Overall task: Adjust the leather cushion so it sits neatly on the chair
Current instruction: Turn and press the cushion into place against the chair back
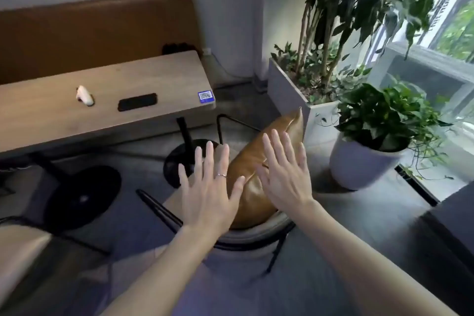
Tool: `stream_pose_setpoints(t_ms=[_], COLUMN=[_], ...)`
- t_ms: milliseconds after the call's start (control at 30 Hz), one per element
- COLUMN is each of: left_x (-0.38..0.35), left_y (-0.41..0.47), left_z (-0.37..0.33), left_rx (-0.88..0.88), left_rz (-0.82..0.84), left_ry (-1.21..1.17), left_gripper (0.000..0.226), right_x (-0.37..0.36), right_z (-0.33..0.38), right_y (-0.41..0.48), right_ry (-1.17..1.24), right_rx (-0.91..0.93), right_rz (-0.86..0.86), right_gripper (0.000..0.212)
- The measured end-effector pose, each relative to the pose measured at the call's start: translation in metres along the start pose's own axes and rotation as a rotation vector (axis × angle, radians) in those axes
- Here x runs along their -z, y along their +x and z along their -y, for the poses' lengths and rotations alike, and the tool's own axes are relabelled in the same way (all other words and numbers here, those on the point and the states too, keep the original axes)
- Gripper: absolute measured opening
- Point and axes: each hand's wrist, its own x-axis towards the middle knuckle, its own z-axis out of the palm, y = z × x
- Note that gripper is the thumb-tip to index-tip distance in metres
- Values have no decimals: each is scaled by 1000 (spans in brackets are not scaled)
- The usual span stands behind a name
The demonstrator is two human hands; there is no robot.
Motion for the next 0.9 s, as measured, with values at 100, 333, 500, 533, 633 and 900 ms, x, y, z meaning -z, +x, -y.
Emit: stream_pose_setpoints(t_ms=[100, 333, 500, 533, 633, 900], left_x=[-47, -99, -111, -112, -115, -113], left_y=[-9, -21, -26, -25, -22, -31], left_z=[3, 3, 3, 4, 3, -4], left_rx=[170, 282, 299, 319, 426, 828], left_rz=[161, 178, 149, 144, 131, 121], left_ry=[-75, -333, -482, -562, -801, -995], left_gripper=[72, 75, 77, 77, 66, 89], right_x=[-38, -94, -104, -104, -104, -94], right_z=[-14, -17, -14, -15, -16, -34], right_y=[-8, -20, -22, -22, -23, -28], right_ry=[-14, 79, 143, 151, 280, 577], right_rx=[-45, -135, -163, -164, -176, -303], right_rz=[52, 59, 94, 106, 106, -103], right_gripper=[66, 63, 66, 66, 62, 45])
